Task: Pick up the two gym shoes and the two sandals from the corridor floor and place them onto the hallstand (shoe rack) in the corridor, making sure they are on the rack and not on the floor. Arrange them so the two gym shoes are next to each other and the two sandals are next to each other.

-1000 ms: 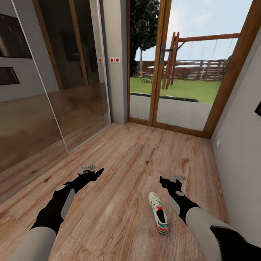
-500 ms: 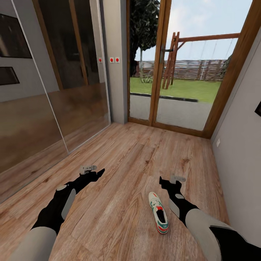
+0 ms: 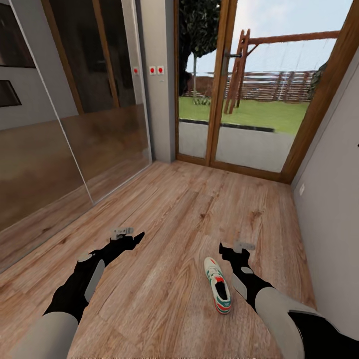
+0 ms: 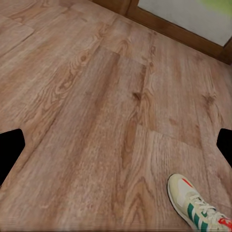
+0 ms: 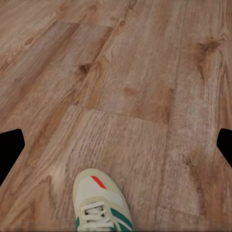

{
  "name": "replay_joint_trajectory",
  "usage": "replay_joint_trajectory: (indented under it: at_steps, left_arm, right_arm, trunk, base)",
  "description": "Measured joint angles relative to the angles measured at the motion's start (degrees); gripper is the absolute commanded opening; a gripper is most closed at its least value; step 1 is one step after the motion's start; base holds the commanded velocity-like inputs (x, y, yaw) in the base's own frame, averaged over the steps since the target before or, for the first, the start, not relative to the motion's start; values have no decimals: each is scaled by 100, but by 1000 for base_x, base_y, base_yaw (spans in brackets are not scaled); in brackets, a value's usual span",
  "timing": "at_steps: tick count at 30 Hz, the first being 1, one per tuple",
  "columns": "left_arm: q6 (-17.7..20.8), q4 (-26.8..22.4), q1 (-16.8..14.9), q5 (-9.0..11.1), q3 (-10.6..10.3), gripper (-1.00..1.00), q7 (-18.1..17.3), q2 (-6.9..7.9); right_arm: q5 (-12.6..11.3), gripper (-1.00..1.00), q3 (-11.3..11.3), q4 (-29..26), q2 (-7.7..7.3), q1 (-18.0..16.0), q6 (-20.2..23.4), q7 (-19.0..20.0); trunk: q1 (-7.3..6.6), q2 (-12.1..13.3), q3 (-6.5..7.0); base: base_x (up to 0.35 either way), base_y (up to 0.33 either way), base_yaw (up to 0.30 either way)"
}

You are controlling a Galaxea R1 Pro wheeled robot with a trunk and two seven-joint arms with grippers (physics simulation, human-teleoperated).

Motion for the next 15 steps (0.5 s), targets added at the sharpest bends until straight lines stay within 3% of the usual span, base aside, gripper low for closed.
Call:
replay_joint_trajectory:
  at_steps: [15]
  left_arm:
    - [-1,1,0,0,0,100,0,-4]
  right_arm:
    - [0,100,-5,-3,0,0,0,2]
  trunk:
    - [39,-20,-469]
  base:
    - [0,0,24]
